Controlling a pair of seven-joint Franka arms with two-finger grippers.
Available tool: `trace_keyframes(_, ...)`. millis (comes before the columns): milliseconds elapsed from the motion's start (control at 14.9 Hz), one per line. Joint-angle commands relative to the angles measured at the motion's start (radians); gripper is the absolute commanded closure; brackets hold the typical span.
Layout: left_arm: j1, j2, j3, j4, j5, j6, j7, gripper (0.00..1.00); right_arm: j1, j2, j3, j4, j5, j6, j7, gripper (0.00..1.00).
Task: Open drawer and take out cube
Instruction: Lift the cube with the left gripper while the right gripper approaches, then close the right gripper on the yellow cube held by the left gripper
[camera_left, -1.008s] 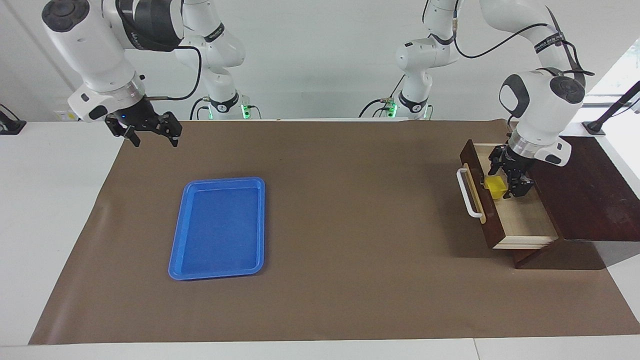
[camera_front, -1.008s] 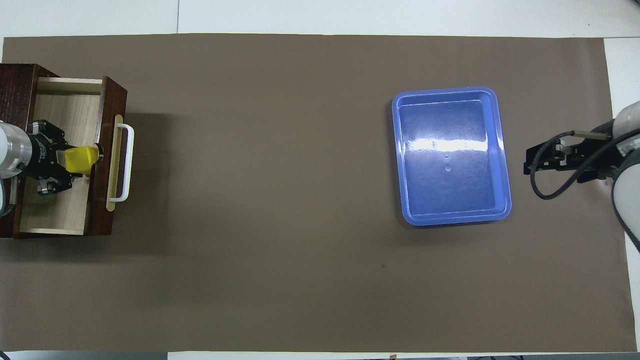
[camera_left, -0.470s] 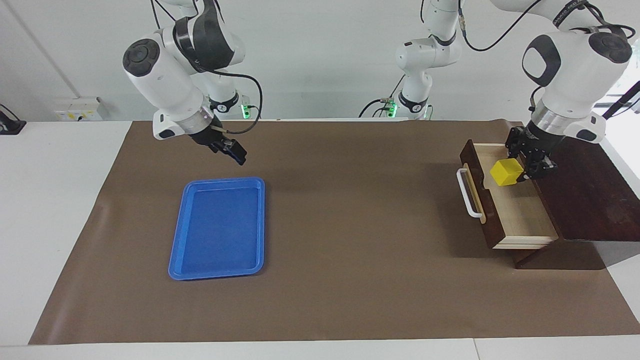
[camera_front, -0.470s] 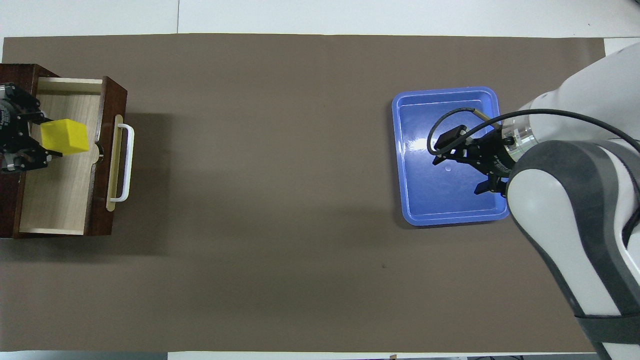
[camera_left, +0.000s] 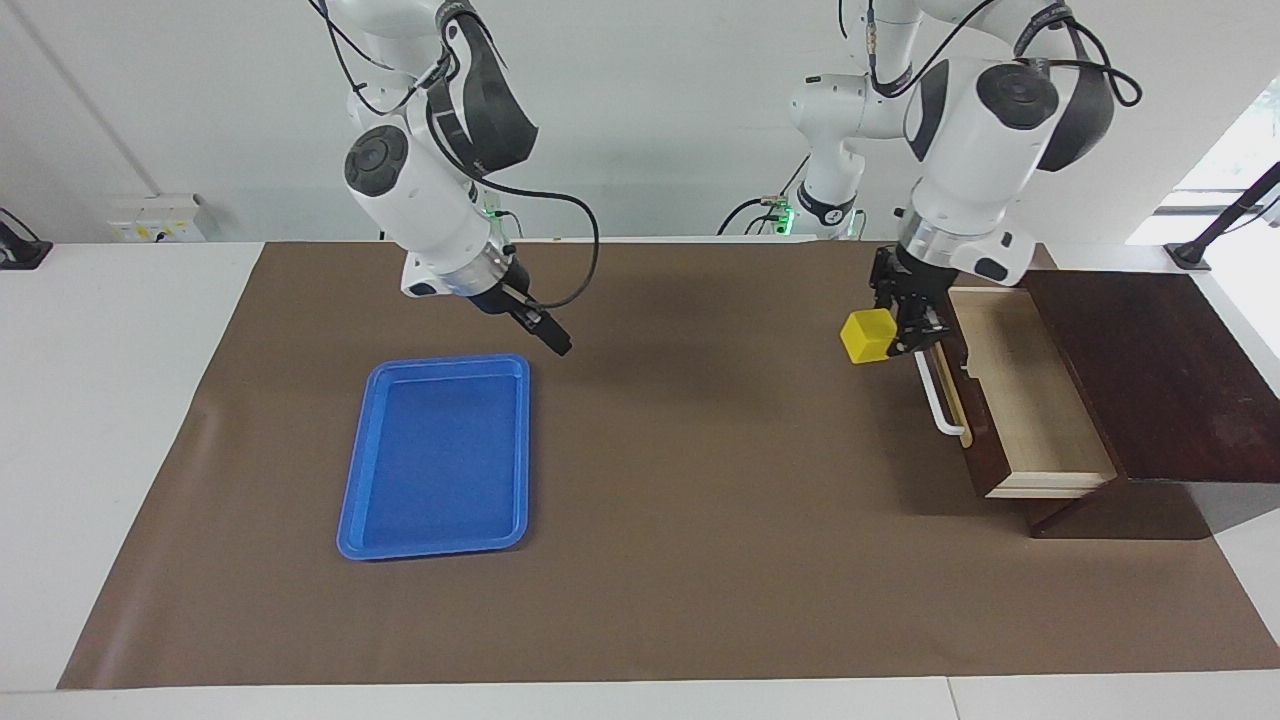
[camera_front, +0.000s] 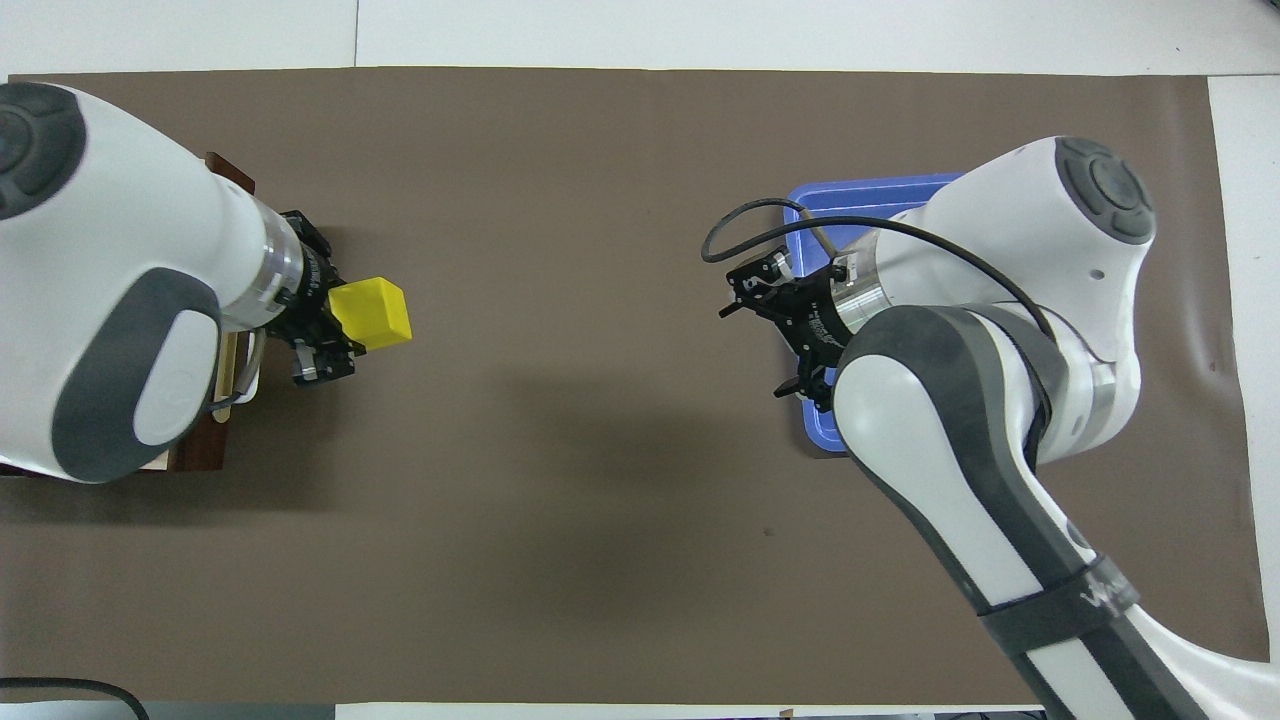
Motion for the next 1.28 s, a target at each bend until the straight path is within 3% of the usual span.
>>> trace_keyframes(0, -0.08, -0.061, 0.02, -0.088, -0.02, 0.065, -0.173, 1.0, 0.033, 0.011, -0.003, -0.053, 0.115, 0.083, 0.087, 0.0)
trace_keyframes(336, -0.221, -0.014, 0.023, -0.102, -0.023, 0.156, -0.34, 1.0, 0.133, 0.144, -0.003, -0.032, 0.254, 0.251, 0.182, 0.0)
trace_keyframes(470, -0.22, -0.006, 0.023, -0.103, -0.023, 0.159, -0.351, 1.0, 0.167, 0.184, -0.003, -0.008, 0.293, 0.272, 0.194, 0.0)
trace_keyframes(605, -0.218, -0.007, 0.023, -0.109, -0.021, 0.164, -0.38, 1.0, 0.17, 0.192, -0.003, 0.022, 0.363, 0.269, 0.211, 0.0)
trace_keyframes(874, -0.229, -0.012, 0.023, -0.125, -0.021, 0.185, -0.391, 1.0, 0.213, 0.201, -0.002, 0.042, 0.371, 0.278, 0.269, 0.0)
trace_keyframes(1209, -0.246, -0.019, 0.023, -0.14, -0.012, 0.194, -0.38, 1.0, 0.213, 0.258, -0.003, 0.147, 0.365, 0.263, 0.331, 0.0)
